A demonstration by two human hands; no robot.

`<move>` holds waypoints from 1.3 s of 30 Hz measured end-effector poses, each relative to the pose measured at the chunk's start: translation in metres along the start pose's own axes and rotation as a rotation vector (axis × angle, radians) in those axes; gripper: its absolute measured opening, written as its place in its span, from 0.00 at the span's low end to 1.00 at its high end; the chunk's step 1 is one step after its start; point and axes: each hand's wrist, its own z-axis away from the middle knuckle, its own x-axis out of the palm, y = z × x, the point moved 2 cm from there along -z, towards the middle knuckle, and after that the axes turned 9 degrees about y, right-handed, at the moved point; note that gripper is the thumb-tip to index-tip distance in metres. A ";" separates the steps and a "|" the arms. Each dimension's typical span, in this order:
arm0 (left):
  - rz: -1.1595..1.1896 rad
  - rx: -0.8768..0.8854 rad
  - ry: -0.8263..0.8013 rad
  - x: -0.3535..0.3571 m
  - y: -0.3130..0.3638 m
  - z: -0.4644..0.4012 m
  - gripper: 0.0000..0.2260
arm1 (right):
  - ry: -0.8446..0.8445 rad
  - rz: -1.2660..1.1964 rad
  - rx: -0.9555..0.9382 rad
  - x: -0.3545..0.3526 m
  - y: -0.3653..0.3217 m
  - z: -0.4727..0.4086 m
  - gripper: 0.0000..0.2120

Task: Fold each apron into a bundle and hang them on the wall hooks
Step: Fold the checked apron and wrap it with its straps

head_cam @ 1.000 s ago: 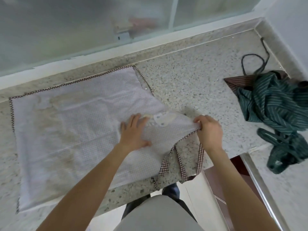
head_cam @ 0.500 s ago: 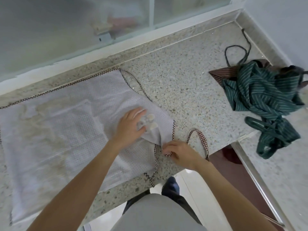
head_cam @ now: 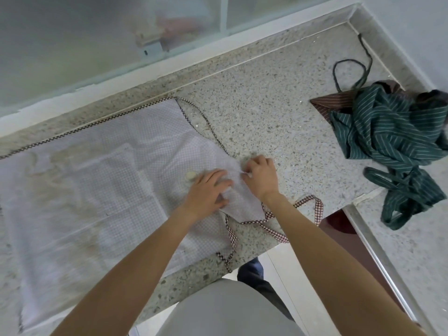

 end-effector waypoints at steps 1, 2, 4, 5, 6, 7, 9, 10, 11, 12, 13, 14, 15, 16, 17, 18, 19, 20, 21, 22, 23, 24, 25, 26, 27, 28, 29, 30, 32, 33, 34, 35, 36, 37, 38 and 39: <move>0.026 -0.015 0.002 -0.001 0.000 0.002 0.23 | 0.035 -0.091 0.042 -0.004 -0.003 -0.002 0.10; 0.062 -0.032 0.005 -0.002 0.000 0.004 0.23 | 0.084 -0.195 0.049 -0.010 -0.007 -0.003 0.08; 0.195 -0.116 0.081 -0.008 -0.005 0.009 0.20 | 0.191 -0.286 -0.169 -0.022 -0.022 -0.002 0.03; 0.299 -0.206 0.160 -0.013 -0.008 0.012 0.17 | 0.234 -0.251 -0.353 -0.026 -0.028 0.002 0.02; 0.408 -0.311 0.248 -0.019 -0.012 0.014 0.14 | 0.252 -0.191 -0.525 -0.024 -0.033 0.009 0.02; 0.492 -0.404 0.336 -0.026 -0.016 0.016 0.13 | 0.234 -0.127 -0.656 -0.019 -0.037 0.018 0.02; 0.560 -0.519 0.432 -0.037 -0.021 0.014 0.15 | 0.114 -0.007 -0.772 0.000 -0.041 0.037 0.07; 0.566 -0.552 0.422 -0.041 -0.023 0.011 0.19 | 0.029 0.020 -0.767 0.010 -0.041 0.046 0.10; 0.559 -0.571 0.380 -0.043 -0.024 0.007 0.23 | -0.032 0.011 -0.751 0.018 -0.040 0.053 0.13; 0.537 -0.572 0.328 -0.044 -0.025 0.004 0.27 | -0.058 -0.027 -0.735 0.024 -0.039 0.058 0.15; 0.497 -0.552 0.280 -0.043 -0.025 0.000 0.29 | -0.074 -0.095 -0.710 0.026 -0.037 0.062 0.16; 0.442 -0.514 0.241 -0.042 -0.025 -0.004 0.30 | -0.068 -0.180 -0.667 0.025 -0.037 0.064 0.16; 0.373 -0.470 0.212 -0.040 -0.026 -0.008 0.30 | -0.037 -0.259 -0.602 0.022 -0.036 0.064 0.14; 0.290 -0.424 0.187 -0.038 -0.026 -0.011 0.29 | 0.021 -0.306 -0.518 0.018 -0.034 0.063 0.14; 0.203 -0.373 0.165 -0.036 -0.027 -0.015 0.27 | 0.087 -0.310 -0.423 0.012 -0.031 0.062 0.14; 0.130 -0.314 0.152 -0.035 -0.027 -0.018 0.24 | 0.146 -0.275 -0.324 0.006 -0.026 0.060 0.16; 0.072 -0.235 0.148 -0.033 -0.028 -0.022 0.22 | 0.184 -0.215 -0.224 0.002 -0.019 0.058 0.18; 0.022 -0.139 0.145 -0.031 -0.027 -0.027 0.19 | 0.191 -0.147 -0.136 -0.002 -0.010 0.058 0.19; -0.017 -0.047 0.124 -0.028 -0.026 -0.030 0.16 | 0.174 -0.088 -0.066 -0.005 0.001 0.059 0.21; -0.043 0.033 0.089 -0.027 -0.023 -0.036 0.14 | 0.155 -0.035 -0.012 -0.006 0.014 0.061 0.22; -0.057 0.082 0.046 -0.025 -0.020 -0.039 0.12 | 0.135 0.015 0.011 -0.005 0.027 0.064 0.22; -0.068 0.109 -0.004 -0.024 -0.017 -0.042 0.12 | 0.119 0.067 0.010 -0.005 0.039 0.067 0.20; -0.080 0.135 -0.051 -0.023 -0.012 -0.046 0.13 | 0.107 0.110 0.003 -0.004 0.050 0.072 0.19; -0.092 0.160 -0.086 -0.022 -0.009 -0.050 0.14 | 0.097 0.137 -0.009 -0.003 0.060 0.075 0.21; -0.107 0.185 -0.115 -0.021 -0.006 -0.054 0.15 | 0.084 0.144 -0.030 -0.001 0.067 0.078 0.24; -0.117 0.200 -0.146 -0.021 -0.004 -0.056 0.15 | 0.078 0.144 -0.062 -0.001 0.072 0.080 0.26; -0.120 0.211 -0.166 -0.021 -0.002 -0.059 0.15 | 0.084 0.139 -0.090 0.000 0.077 0.082 0.26; -0.109 0.216 -0.162 -0.021 -0.001 -0.061 0.14 | 0.104 0.138 -0.117 0.000 0.081 0.082 0.27; -0.045 0.188 -0.125 -0.021 -0.001 -0.066 0.12 | 0.140 0.116 -0.149 0.000 0.091 0.084 0.26; 0.006 0.152 -0.088 -0.022 0.000 -0.071 0.11 | 0.145 0.097 -0.163 -0.002 0.097 0.083 0.25; 0.074 0.102 -0.044 -0.024 -0.001 -0.075 0.10 | 0.150 0.076 -0.186 -0.003 0.101 0.080 0.21; 0.153 0.042 -0.001 -0.027 -0.002 -0.080 0.09 | 0.144 0.059 -0.222 -0.005 0.105 0.076 0.15; 0.224 -0.012 0.037 -0.031 -0.002 -0.087 0.08 | 0.149 0.049 -0.257 -0.010 0.111 0.070 0.09; 0.285 -0.056 0.073 -0.036 -0.002 -0.094 0.08 | 0.163 0.036 -0.266 -0.018 0.114 0.063 0.06; 0.328 -0.096 0.095 -0.043 0.000 -0.102 0.08 | 0.193 0.011 -0.257 -0.027 0.118 0.055 0.06; 0.352 -0.132 0.102 -0.049 0.003 -0.111 0.07 | 0.227 -0.042 -0.231 -0.041 0.123 0.044 0.03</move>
